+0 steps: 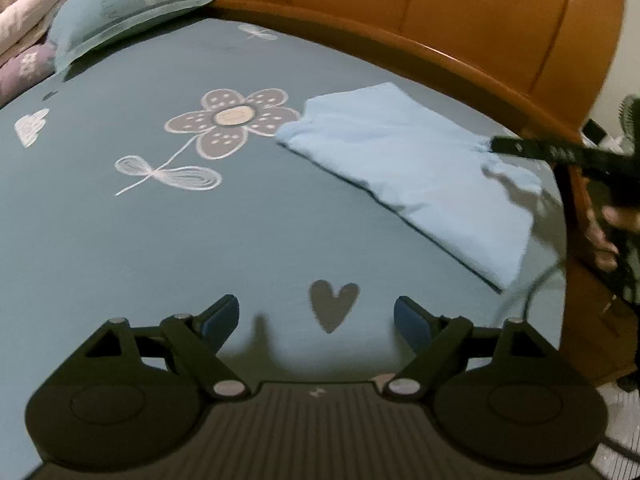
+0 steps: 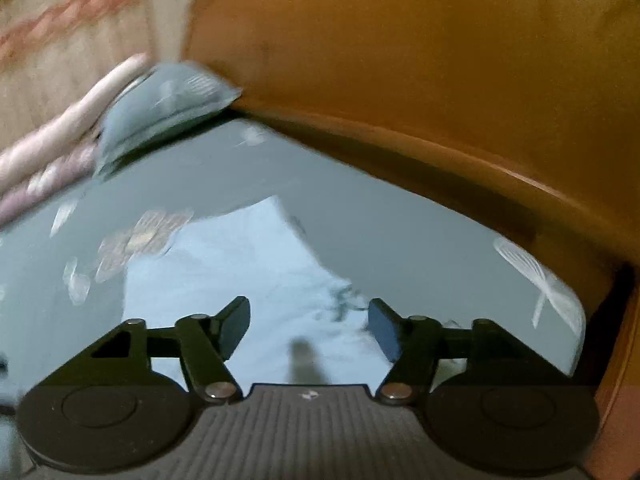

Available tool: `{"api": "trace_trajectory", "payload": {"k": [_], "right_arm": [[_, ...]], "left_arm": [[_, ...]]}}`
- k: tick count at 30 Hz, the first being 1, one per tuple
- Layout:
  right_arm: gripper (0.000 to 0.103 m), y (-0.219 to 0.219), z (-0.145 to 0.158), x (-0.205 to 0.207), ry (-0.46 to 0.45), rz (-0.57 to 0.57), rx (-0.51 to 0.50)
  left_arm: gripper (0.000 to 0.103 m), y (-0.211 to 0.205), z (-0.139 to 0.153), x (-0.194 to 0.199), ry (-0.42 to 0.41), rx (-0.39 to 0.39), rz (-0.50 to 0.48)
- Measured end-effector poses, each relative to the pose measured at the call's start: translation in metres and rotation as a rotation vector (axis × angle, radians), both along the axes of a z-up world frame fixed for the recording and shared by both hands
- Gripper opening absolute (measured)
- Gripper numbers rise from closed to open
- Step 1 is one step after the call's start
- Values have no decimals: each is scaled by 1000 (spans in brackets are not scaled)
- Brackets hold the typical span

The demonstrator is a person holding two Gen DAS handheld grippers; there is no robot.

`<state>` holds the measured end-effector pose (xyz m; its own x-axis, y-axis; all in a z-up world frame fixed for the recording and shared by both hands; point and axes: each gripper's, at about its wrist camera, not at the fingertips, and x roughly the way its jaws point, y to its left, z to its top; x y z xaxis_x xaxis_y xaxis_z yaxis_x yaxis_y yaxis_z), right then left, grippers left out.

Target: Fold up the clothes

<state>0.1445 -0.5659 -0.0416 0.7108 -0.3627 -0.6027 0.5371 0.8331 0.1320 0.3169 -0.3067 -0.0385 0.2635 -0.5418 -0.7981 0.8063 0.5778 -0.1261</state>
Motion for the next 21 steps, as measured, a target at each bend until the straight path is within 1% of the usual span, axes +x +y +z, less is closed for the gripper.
{"api": "trace_trajectory", "payload": {"k": [2, 4, 6, 7, 9, 11, 13, 14, 15, 17, 18, 20, 21], "right_arm": [[82, 12, -7, 9, 65, 68, -32], [85, 17, -17, 17, 126, 104, -41], [86, 19, -25, 24, 182, 124, -43], [86, 18, -19, 27, 181, 136, -42], [88, 13, -2, 39, 133, 173, -31], [96, 9, 13, 57, 87, 212, -28], [98, 9, 27, 77, 44, 265, -37], [103, 8, 31, 87, 20, 295, -34], [103, 4, 33, 101, 0, 328, -11], [103, -7, 26, 134, -4, 393, 104], [103, -13, 18, 150, 12, 425, 164], [103, -19, 2, 178, 49, 439, 217], [103, -22, -4, 185, 58, 430, 218]], "left_arm": [[85, 3, -1, 2, 8, 0, 15], [85, 5, -2, 1, 9, -1, 21], [85, 9, -1, 0, 3, 0, 29], [85, 11, 0, 1, -3, 1, 38], [85, 17, 1, 2, -14, 3, 64], [85, 24, 4, 4, -28, 8, 99], [85, 33, 6, 6, -46, 13, 136], [85, 37, 8, 7, -55, 13, 154], [85, 42, 9, 8, -62, 14, 172], [86, 54, 11, 9, -68, 14, 214], [86, 60, 11, 10, -65, 13, 232], [86, 72, 11, 10, -55, 17, 268], [86, 78, 11, 10, -51, 21, 284]]}}
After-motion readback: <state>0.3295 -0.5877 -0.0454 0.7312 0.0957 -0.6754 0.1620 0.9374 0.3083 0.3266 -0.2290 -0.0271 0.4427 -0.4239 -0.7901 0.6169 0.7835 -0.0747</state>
